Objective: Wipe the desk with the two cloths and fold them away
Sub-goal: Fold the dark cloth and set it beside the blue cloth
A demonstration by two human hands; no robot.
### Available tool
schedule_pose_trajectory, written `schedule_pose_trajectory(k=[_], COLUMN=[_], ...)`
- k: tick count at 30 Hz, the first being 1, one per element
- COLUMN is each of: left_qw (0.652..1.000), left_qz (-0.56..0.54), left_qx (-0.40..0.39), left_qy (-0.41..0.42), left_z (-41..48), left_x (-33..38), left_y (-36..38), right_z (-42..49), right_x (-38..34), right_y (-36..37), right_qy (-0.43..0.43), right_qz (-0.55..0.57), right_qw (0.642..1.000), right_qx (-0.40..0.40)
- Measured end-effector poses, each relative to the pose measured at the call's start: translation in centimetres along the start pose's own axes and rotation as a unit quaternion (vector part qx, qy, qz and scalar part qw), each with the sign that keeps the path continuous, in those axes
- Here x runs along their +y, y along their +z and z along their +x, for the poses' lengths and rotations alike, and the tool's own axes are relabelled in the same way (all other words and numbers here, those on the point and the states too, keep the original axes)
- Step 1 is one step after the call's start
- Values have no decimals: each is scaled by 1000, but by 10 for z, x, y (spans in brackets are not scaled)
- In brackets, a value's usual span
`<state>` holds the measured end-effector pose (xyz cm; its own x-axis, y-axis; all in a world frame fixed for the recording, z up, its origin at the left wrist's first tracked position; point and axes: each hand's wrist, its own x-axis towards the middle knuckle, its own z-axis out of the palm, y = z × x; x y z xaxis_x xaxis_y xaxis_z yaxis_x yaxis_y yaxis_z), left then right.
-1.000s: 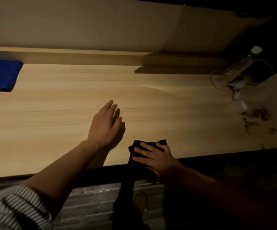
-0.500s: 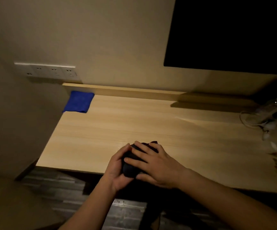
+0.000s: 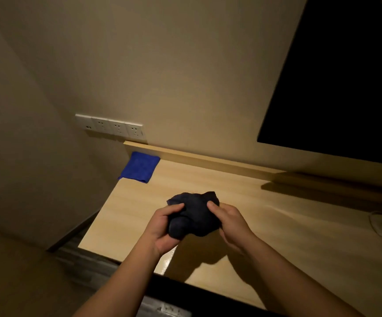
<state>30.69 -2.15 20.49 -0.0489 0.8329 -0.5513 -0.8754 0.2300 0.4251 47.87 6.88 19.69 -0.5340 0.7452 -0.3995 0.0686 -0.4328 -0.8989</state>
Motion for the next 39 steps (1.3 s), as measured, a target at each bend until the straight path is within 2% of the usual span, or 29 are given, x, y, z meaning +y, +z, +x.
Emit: schedule_pose_trajectory(k=[2,5,9,12,15,21,23,24,26,28,30,31,33,37,39], left_qw=[999,987,957,937,919,839,785,742,649,598,564,536,470,361,324], left_qz=[50,157,284,338,383,521,592,643,730,758,775,794,839,906,922], left_qx=[20,34,51,58,62,44,37,43,76,106,112,107,85,4,-18], left_qy=[9,21,40,61,72,152,181,185,200,239,262,266,260,222,210], left_z=[7,20,46,77,118,210,234,244,250,247,242,241,244,265,277], left_x=[18,46,81,110,138,197,213,219,224,227,235,240,253,274,276], left_y=[-5,-19,-45,-65,-84,-101,-106,-110,-122,-140,-159,-169,-187,-214,-224], right_z=[17,44,86,120,158,247,270,278,282,272,251,239,212,173,166], right_x=[-3,-4,10,26,40,50,52,54,61,74,92,103,130,180,193], right_y=[15,35,59,76,91,108,107,105,99,98,102,106,118,149,153], right_qy=[-46,-88,-118,-116,-102,-92,-54,-15,53,44,-10,-35,-60,2,-2], right_qz=[-60,-123,-177,-227,-229,-173,-193,-243,-392,-489,-563,-593,-632,-701,-706], right_qw=[996,987,973,960,958,957,952,938,875,818,766,745,723,695,691], right_qx=[40,57,85,117,141,214,233,248,280,300,309,303,271,164,156])
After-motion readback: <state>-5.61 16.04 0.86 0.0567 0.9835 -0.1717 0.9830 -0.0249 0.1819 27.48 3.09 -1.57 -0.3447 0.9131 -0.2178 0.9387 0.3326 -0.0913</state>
